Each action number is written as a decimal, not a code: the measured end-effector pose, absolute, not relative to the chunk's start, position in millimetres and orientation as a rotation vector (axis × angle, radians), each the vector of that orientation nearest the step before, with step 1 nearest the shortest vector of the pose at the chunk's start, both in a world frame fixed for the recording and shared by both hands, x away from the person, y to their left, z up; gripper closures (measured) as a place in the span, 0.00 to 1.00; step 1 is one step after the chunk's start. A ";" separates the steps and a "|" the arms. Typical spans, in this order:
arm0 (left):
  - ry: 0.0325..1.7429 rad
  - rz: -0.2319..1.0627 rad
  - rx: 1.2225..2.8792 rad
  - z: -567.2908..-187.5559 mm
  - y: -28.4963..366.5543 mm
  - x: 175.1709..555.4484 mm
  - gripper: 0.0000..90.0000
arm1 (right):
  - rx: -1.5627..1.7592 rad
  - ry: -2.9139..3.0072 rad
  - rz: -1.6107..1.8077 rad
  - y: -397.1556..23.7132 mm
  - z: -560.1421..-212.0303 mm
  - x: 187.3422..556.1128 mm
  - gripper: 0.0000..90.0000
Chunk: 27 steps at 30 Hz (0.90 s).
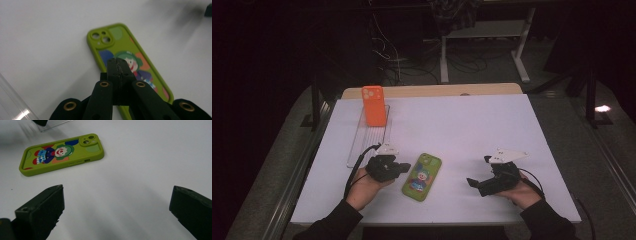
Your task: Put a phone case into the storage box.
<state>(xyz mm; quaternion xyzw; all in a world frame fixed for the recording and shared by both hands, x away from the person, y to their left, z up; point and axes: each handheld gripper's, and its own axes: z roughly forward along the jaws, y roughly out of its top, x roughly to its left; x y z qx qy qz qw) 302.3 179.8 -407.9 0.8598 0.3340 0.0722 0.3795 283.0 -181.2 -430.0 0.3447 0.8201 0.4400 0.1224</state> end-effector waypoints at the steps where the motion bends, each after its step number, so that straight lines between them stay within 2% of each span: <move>1: 0.851 0.183 2.213 -410.1 181.1 301.2 1.00 | 1.009 2.393 1.284 -181.1 -430.0 283.0 0.00; 10: 0.852 0.196 2.271 -421.0 186.5 295.4 1.00 | 1.005 2.401 1.275 -181.0 -430.5 283.3 0.00; 19: 0.920 0.143 2.284 -433.9 181.2 295.1 1.00 | 1.003 2.401 1.277 -181.2 -430.4 283.2 0.00; 27: 0.844 0.090 2.308 -436.9 160.0 292.1 1.00 | 1.004 2.403 1.270 -182.2 -430.6 282.5 0.00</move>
